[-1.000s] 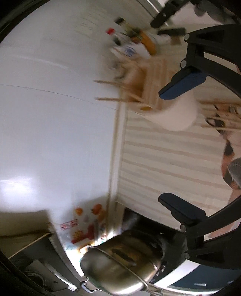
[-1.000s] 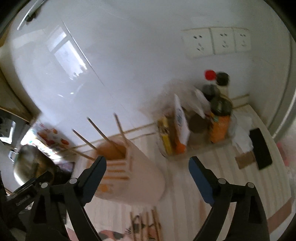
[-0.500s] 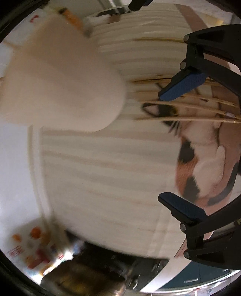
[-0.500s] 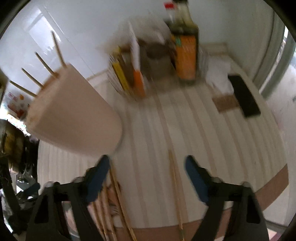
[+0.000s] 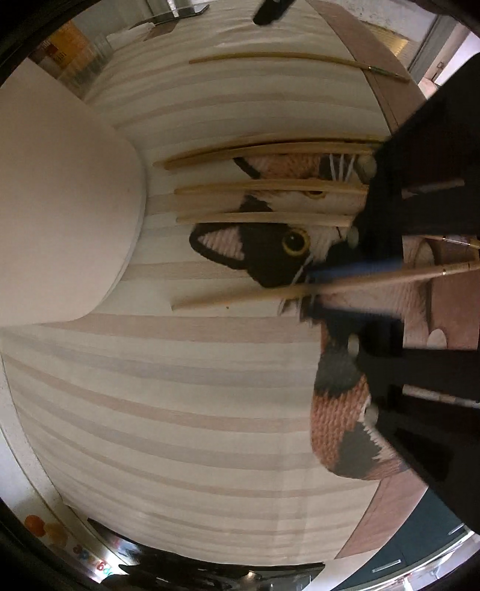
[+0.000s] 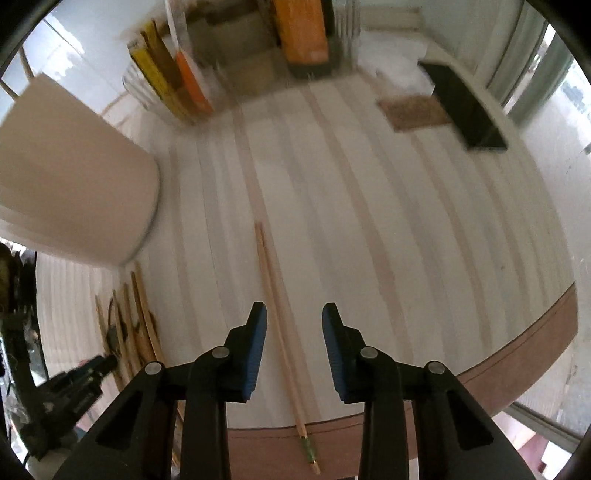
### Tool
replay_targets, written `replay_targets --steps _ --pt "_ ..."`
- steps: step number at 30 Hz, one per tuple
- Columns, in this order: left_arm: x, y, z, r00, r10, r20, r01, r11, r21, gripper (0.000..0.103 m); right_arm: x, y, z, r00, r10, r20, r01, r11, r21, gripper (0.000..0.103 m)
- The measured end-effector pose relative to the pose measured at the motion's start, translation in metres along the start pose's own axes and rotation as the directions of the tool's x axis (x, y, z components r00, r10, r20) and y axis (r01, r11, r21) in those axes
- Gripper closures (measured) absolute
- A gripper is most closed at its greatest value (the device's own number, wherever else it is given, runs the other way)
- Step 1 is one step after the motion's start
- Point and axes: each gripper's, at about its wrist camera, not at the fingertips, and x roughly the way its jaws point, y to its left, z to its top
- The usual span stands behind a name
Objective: Organize utensils
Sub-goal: 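Lower the left tool to grasp a chopstick while the right tool grasps another, then lift the chopsticks into the pink holder and open the left tool while the right tool releases its own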
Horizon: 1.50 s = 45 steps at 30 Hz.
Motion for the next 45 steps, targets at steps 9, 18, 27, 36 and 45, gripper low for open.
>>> replay_targets --steps 9,18,27,36,45 --pt "-0.001 0.009 0.004 1.000 0.017 0.004 -0.017 1.000 0.000 0.098 0.040 0.019 -0.007 0.994 -0.071 -0.080 0.063 0.993 -0.103 0.081" --pt "-0.001 0.008 0.003 1.000 0.022 0.011 -0.022 1.000 0.007 0.098 0.044 0.048 -0.034 0.993 -0.064 -0.102 0.042 0.978 -0.204 0.096" --pt "0.003 0.014 0.001 1.000 0.018 0.010 -0.018 1.000 0.005 0.098 0.048 0.064 -0.052 0.988 -0.114 -0.103 0.082 0.957 -0.280 0.096" --pt "0.001 0.016 0.011 1.000 0.008 -0.004 -0.008 1.000 0.009 0.098 0.055 0.093 -0.041 0.976 -0.174 -0.129 0.128 0.942 -0.309 0.095" --pt "-0.013 0.019 0.006 0.995 0.071 0.076 -0.070 0.997 -0.019 0.099 0.044 0.092 -0.036 0.986 -0.142 -0.091 0.114 0.958 -0.263 0.096"
